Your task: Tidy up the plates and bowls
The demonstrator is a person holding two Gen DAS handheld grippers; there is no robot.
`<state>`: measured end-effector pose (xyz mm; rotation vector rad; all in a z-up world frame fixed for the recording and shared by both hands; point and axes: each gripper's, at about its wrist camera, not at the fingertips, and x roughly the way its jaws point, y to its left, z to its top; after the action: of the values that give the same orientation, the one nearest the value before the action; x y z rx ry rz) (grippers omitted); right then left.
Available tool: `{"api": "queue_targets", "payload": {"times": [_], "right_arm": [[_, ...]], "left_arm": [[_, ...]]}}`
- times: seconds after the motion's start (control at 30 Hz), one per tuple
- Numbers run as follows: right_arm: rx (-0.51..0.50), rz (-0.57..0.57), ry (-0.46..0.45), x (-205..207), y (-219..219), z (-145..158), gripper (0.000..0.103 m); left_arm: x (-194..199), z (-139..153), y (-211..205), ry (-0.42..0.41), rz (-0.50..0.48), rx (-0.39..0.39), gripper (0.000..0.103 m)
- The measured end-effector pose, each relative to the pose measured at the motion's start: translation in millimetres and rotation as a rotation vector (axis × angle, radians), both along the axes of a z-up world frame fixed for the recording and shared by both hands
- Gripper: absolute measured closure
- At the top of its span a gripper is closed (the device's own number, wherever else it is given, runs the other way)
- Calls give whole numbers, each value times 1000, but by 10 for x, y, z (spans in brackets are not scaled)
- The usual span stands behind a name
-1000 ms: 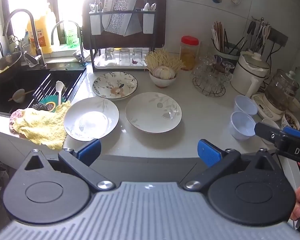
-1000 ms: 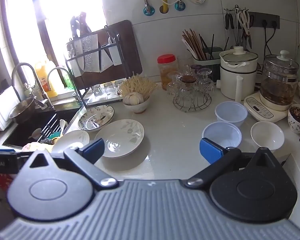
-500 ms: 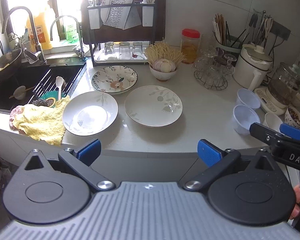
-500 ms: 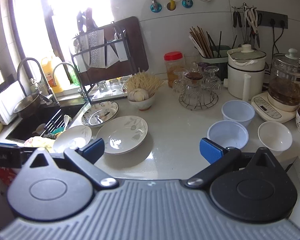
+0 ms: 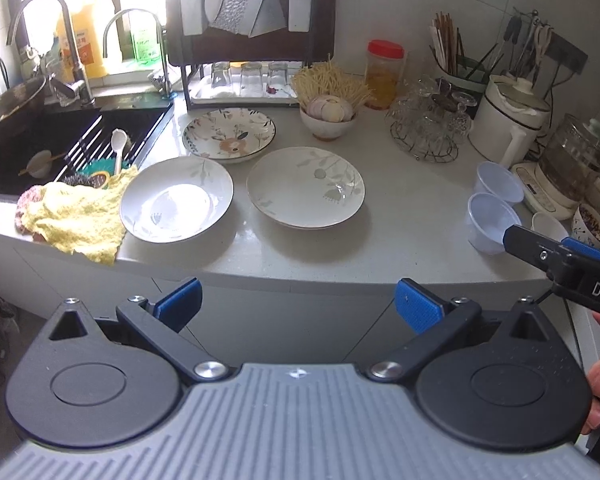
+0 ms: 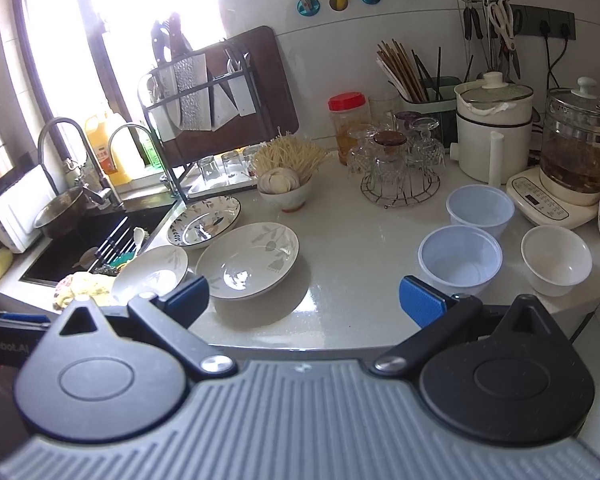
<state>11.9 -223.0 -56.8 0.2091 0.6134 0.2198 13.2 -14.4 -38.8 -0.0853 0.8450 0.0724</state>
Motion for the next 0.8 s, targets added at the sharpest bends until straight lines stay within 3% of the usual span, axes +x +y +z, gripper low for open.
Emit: {"api": "queue_targets", "payload": {"times": [0.53, 0.8], "right_arm": [[19, -13, 12, 59, 3, -51, 0], [-7, 16, 23, 109, 82, -70, 0]], "left_arm": [[-4, -85, 83, -17, 14, -54, 0], [-3, -124, 175, -11, 41, -35, 0]]}}
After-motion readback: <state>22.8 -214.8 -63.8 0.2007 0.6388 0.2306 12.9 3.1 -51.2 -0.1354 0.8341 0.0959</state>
